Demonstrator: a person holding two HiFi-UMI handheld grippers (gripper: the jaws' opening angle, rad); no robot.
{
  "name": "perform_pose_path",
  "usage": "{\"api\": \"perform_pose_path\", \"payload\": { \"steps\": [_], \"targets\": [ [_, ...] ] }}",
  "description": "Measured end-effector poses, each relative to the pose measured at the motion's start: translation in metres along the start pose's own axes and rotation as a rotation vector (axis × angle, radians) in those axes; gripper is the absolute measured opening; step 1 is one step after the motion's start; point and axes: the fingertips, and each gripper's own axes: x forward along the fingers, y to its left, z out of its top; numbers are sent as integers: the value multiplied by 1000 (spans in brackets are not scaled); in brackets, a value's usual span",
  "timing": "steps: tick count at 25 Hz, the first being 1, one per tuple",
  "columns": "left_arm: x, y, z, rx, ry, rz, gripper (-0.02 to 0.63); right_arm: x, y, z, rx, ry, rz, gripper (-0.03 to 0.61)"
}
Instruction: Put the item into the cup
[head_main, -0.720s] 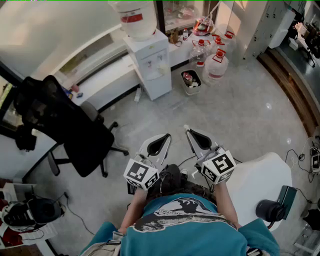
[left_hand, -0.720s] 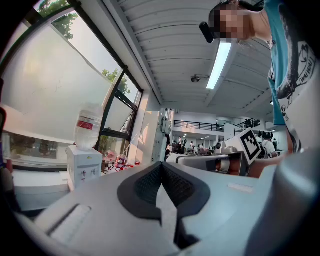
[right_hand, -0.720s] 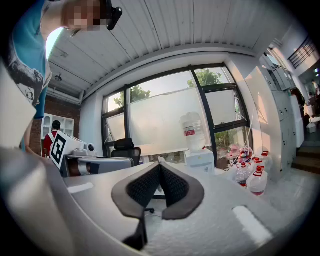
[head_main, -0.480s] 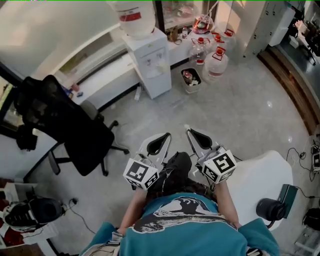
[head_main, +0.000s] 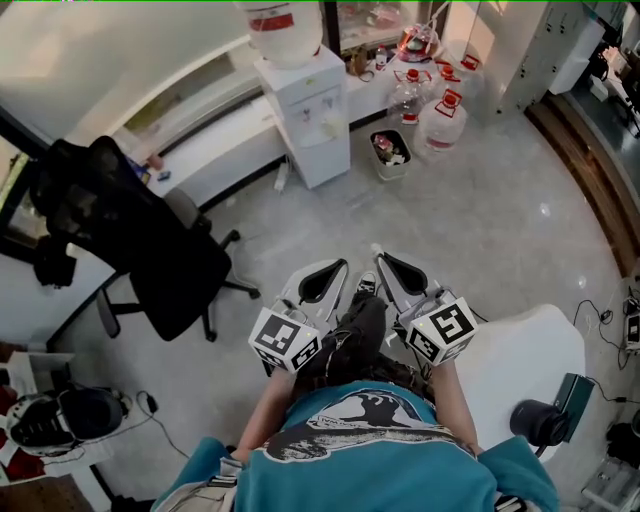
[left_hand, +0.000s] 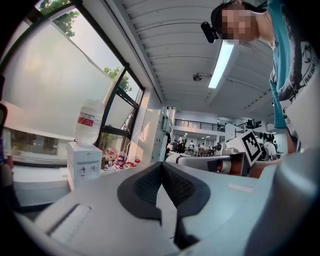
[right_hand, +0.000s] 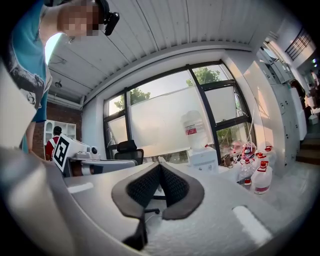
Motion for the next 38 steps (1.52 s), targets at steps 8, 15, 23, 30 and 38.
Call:
{"api": "perform_pose_path", "payload": {
  "steps": [8, 15, 23, 30, 38],
  "targets": [
    [27, 16, 1, -31, -9, -8, 8, 21, -18, -4, 13, 30, 21, 3],
    [40, 72, 1, -35, 38, 21, 8, 86, -44, 3, 34, 45, 35, 3],
    [58, 159, 17, -47, 39, 33, 8, 172, -63, 11, 30, 79, 45, 3],
    [70, 209, 27, -57, 31, 20, 6, 222, -74, 17, 16, 101, 33, 3],
    [75, 245, 32, -59, 23, -2, 6, 260, -78, 19, 3, 111, 19, 2]
  ]
}}
